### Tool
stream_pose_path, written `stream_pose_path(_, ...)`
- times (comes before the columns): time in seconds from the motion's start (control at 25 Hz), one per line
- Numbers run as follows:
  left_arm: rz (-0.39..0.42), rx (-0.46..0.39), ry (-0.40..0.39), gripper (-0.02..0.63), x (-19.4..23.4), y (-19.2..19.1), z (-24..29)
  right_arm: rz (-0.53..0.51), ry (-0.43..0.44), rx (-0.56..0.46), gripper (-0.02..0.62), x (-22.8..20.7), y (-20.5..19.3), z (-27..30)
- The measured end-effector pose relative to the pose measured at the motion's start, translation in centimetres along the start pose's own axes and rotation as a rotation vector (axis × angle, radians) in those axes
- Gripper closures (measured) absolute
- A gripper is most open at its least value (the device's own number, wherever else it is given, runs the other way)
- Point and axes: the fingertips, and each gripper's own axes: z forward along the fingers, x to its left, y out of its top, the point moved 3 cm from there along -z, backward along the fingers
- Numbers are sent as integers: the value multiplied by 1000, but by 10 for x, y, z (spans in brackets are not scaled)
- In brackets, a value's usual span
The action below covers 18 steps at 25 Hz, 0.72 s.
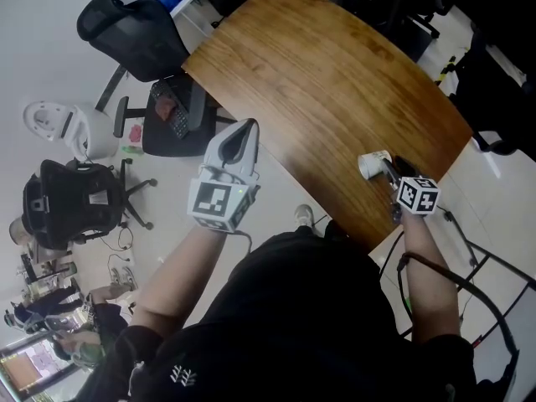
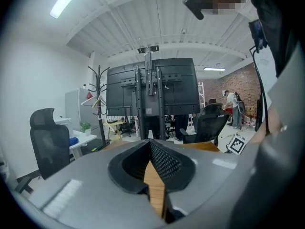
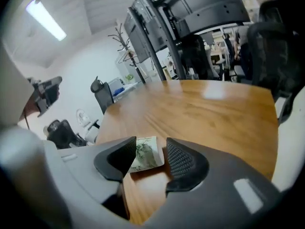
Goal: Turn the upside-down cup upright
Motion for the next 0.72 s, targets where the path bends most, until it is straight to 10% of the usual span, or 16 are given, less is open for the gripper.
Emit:
stream_pose_path(0.16, 11, 0, -13, 606, -3, 2, 2, 92, 61, -8, 479, 5, -4, 1)
stream_pose_path(0.72, -4, -24, -43, 606, -12, 4, 6, -439, 13, 55, 558, 54, 17, -25)
